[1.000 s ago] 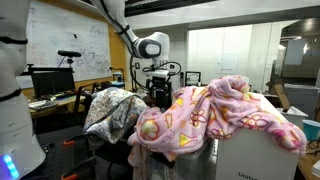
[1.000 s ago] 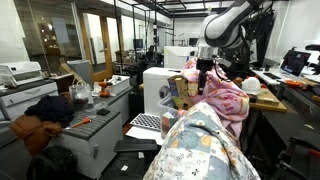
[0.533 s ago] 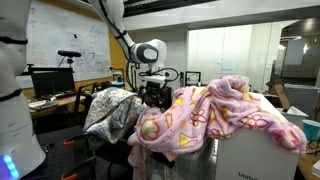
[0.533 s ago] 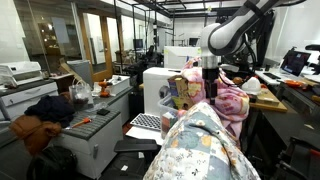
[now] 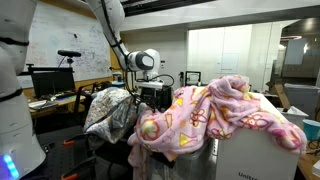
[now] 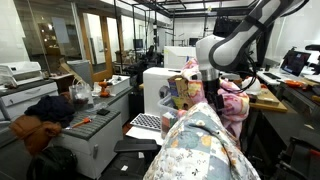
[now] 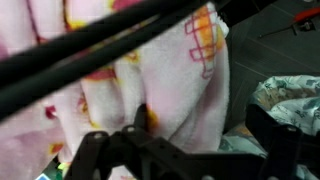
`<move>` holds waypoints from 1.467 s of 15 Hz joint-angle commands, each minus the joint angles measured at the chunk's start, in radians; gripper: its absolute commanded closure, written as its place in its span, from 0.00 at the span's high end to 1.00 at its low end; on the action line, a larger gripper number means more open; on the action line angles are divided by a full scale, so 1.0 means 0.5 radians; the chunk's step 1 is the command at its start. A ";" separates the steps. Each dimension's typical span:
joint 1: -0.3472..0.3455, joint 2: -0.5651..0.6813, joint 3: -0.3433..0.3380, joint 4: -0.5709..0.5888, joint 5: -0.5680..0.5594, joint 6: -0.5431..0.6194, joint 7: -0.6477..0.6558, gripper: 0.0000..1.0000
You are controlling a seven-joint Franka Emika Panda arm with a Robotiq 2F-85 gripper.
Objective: Place the pink fleece blanket on the clear storage bin
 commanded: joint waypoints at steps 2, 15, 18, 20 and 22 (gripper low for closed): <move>0.073 0.056 -0.016 -0.047 -0.167 0.034 0.081 1.00; 0.229 0.191 -0.082 -0.089 -0.910 0.109 0.613 0.98; 0.229 0.189 -0.084 -0.084 -1.029 0.141 0.722 0.69; 0.224 0.189 -0.085 -0.082 -1.097 0.155 0.785 0.52; 0.219 0.187 -0.086 -0.083 -1.152 0.165 0.833 0.37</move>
